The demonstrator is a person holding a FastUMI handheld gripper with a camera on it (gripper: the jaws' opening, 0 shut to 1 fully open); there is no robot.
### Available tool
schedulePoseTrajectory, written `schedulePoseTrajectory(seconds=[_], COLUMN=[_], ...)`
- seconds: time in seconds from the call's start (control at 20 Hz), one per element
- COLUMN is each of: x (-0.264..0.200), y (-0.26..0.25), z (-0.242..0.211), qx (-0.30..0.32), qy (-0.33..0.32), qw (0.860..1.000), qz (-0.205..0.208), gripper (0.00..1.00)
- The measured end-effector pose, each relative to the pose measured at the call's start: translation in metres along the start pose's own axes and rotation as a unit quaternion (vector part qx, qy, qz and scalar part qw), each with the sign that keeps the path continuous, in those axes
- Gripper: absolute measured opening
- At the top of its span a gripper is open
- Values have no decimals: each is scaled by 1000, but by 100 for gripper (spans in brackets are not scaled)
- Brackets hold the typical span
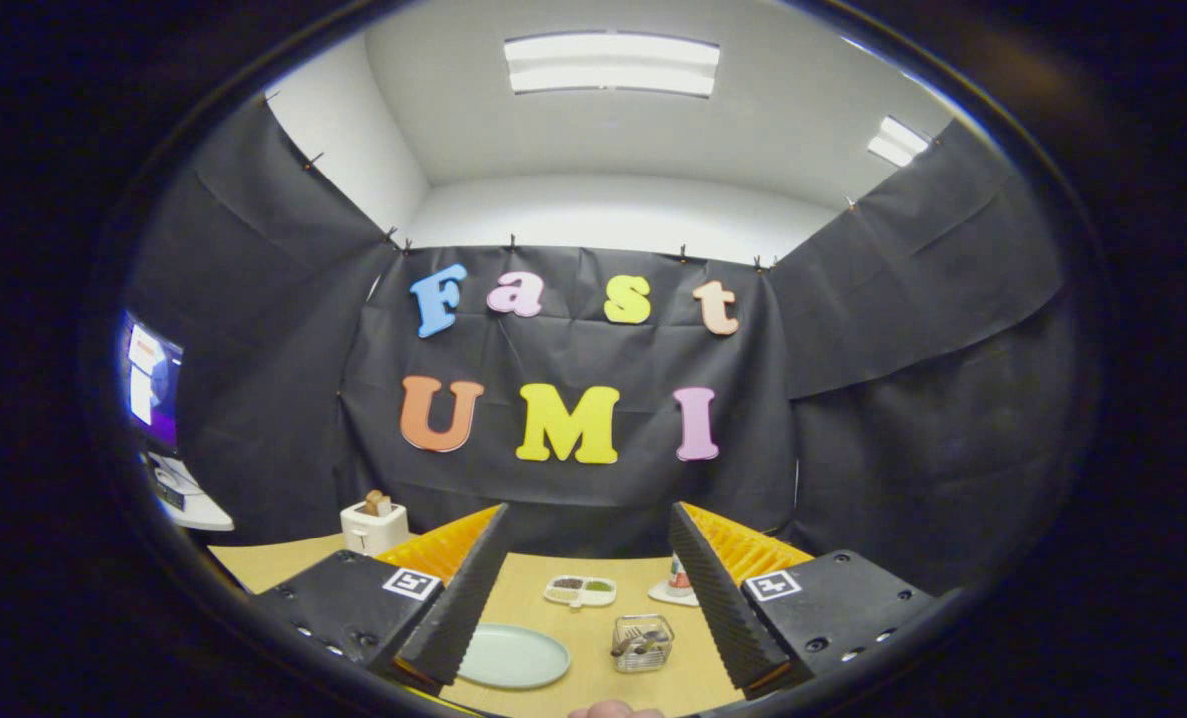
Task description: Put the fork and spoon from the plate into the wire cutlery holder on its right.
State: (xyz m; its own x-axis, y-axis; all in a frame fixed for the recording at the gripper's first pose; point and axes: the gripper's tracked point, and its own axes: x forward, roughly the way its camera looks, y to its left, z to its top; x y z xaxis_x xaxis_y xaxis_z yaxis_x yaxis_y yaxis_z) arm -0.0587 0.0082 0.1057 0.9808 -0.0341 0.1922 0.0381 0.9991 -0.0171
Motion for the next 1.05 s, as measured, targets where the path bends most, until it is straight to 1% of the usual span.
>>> schedulePoseTrajectory(seconds=[0.8, 1.05], x=[-6, -4], y=[-7, -7], z=[2, -7], qx=[-3, -3], qy=[3, 11], qw=[1000, 1000], qz=[-3, 0], gripper=[95, 95])
